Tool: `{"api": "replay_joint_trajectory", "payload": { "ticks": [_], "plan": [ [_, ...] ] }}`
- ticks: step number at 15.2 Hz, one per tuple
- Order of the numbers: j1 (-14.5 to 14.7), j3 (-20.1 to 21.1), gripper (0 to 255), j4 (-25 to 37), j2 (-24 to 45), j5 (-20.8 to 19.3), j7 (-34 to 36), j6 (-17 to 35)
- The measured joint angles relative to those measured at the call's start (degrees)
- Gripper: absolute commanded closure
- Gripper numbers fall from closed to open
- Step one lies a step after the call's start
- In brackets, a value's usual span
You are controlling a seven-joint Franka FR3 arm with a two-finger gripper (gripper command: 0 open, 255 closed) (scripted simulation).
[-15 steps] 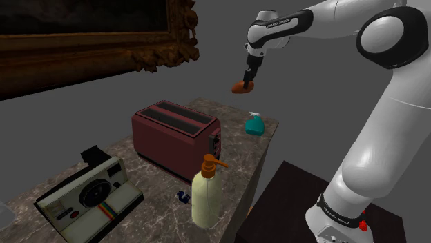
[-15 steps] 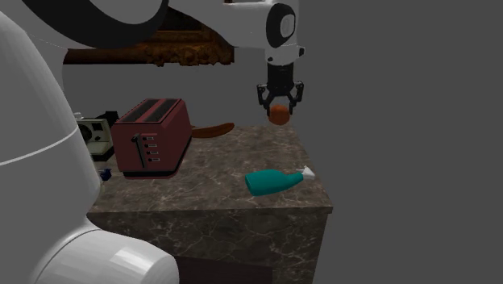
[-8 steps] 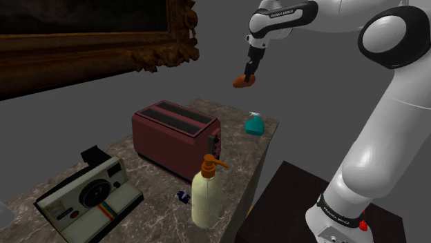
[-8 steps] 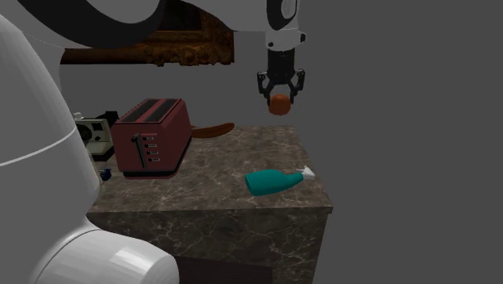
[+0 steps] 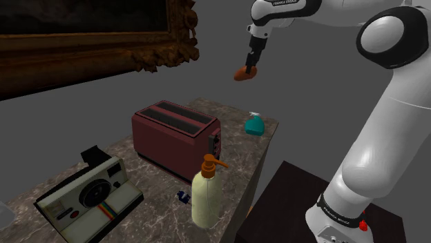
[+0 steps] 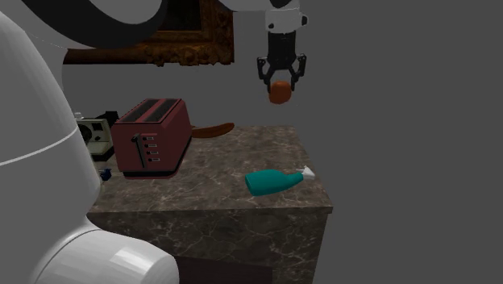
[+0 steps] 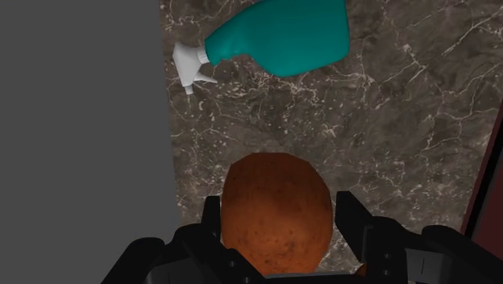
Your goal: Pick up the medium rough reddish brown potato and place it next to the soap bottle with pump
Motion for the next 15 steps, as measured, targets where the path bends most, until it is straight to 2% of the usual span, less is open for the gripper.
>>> {"api": "replay_joint_trajectory", "payload": {
  "ticks": [9, 15],
  "plan": [
    [-0.22, -0.18, 255, 8.7, 1.66, 0.53, -0.24, -7.13],
    [3.27, 3.47, 255, 1.05, -5.39, -2.25, 6.86, -6.26]
  ]
}}
